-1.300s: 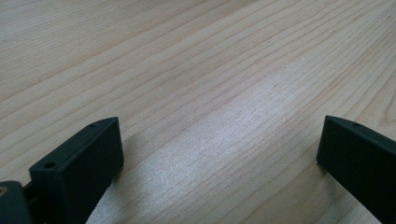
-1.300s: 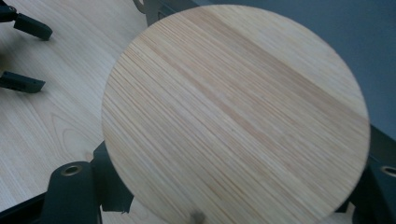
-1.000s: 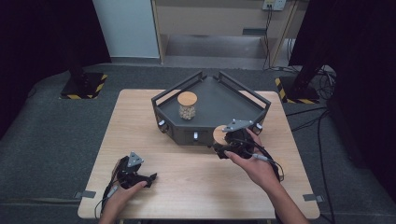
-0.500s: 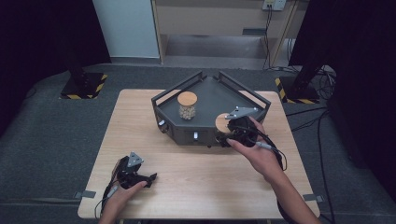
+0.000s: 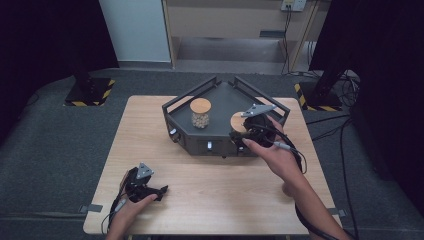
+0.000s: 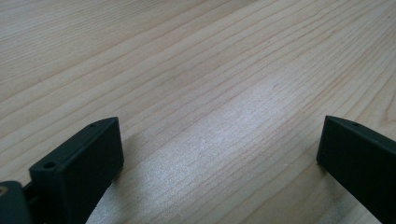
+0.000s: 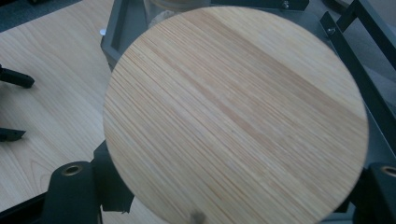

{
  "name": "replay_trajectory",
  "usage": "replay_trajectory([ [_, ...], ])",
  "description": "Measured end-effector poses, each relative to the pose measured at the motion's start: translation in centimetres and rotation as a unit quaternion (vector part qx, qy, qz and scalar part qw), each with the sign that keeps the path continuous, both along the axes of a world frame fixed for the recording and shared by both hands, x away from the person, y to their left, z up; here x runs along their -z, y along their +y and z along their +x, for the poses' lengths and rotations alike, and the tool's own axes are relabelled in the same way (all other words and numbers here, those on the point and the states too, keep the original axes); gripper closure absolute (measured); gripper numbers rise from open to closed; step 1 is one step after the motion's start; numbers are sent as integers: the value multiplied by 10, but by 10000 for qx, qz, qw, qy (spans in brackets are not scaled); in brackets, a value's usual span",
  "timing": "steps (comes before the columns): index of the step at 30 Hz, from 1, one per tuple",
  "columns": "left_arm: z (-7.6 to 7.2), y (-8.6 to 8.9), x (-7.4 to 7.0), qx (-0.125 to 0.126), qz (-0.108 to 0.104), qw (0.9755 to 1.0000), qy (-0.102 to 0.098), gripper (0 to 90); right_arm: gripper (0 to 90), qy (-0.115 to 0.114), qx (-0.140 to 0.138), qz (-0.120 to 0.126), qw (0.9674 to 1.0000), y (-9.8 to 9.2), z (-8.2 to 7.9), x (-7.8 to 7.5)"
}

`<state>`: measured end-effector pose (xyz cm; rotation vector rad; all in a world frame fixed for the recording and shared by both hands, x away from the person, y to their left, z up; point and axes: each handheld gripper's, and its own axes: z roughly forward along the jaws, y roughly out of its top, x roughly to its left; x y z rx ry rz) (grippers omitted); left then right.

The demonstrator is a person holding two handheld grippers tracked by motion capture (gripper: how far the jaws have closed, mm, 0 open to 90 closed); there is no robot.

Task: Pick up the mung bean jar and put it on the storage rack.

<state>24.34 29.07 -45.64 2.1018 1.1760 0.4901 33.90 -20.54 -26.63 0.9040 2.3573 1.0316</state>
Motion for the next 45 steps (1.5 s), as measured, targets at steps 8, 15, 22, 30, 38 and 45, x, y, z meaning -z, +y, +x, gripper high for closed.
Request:
replay_trajectory([
  [8,0,0,0,2,0,10000,0,0,254,20,58,36,10000,2,11,-2],
  [15,0,0,0,3,1,10000,1,0,254,47,117,44,9999,3,18,-3],
  [22,0,0,0,3,1,10000,1,0,254,70,144,11,9999,7,25,-2],
  [30,0,0,0,3,0,10000,1,0,254,84,122,-10,9999,14,32,-3],
  [38,0,0,0,2,0,10000,0,0,254,103,107,-47,9999,24,41,-4],
  [45,0,0,0,3,-1,10000,2,0,254,144,97,-62,9998,33,49,0],
])
